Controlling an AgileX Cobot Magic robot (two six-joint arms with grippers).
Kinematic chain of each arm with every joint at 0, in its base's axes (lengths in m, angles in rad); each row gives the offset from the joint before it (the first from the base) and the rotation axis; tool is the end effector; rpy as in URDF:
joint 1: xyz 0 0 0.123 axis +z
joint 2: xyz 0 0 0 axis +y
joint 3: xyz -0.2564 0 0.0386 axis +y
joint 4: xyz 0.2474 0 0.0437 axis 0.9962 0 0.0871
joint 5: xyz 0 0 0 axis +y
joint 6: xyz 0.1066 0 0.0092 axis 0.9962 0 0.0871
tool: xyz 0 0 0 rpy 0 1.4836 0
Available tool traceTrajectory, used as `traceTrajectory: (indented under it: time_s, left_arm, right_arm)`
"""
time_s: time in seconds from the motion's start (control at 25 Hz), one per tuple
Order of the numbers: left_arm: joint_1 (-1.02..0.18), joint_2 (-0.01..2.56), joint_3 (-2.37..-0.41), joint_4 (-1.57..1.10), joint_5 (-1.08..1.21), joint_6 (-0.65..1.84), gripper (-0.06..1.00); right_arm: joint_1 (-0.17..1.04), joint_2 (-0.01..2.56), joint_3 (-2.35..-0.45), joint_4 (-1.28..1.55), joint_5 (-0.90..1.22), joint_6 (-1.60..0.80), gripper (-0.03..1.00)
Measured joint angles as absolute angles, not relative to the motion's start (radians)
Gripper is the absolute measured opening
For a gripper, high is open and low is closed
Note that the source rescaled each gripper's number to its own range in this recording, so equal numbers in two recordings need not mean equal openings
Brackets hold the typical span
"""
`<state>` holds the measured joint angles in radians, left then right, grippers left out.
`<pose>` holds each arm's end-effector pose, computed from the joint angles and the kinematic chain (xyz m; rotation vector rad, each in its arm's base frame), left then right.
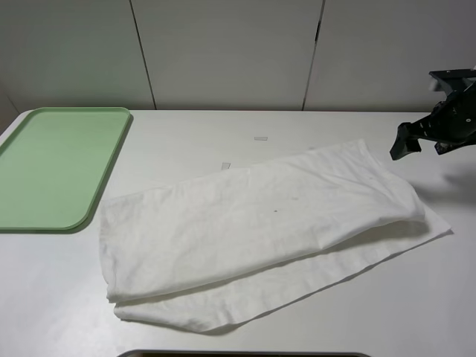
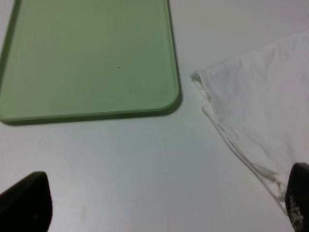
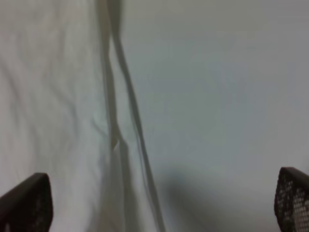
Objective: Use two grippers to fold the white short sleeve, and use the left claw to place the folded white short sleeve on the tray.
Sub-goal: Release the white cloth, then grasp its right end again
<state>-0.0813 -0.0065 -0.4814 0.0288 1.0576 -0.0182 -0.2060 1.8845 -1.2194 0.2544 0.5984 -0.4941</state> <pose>0.0362 -0.0003 0.2648 0.0637 2.0521 -0.0273 0.3746 -0.0628 0.1395 -0.1437 2.7066 0.0512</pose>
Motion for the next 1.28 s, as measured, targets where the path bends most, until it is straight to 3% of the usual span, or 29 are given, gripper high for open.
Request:
traceTrajectory:
  time_s: [0.28,1.16,1.2,1.28]
  left_arm:
    - [-0.081,-0.006,-0.481,0.029,1.058,-0.018,0.97]
    - [-0.081,-0.006,-0.481,0.029,1.058,-0.018,0.97]
    - [-0.081,-0.006,-0.481,0.029,1.058,-0.018,0.97]
    - [-0.081,-0.006,-0.481,0.029,1.058,-0.018,0.97]
  right_arm:
    - [-0.206,2.001,-1.219,0.35,0.62,-0.711,1.0]
    - [-0.172,2.109,-1.226,0.542,0.678,-0.888,1.0]
    - [-0.172,2.109,-1.226,0.542,0.68,-0.894,0.96]
    - [-0.172,2.119,-1.226,0.544,0.699,-0.905,0.48]
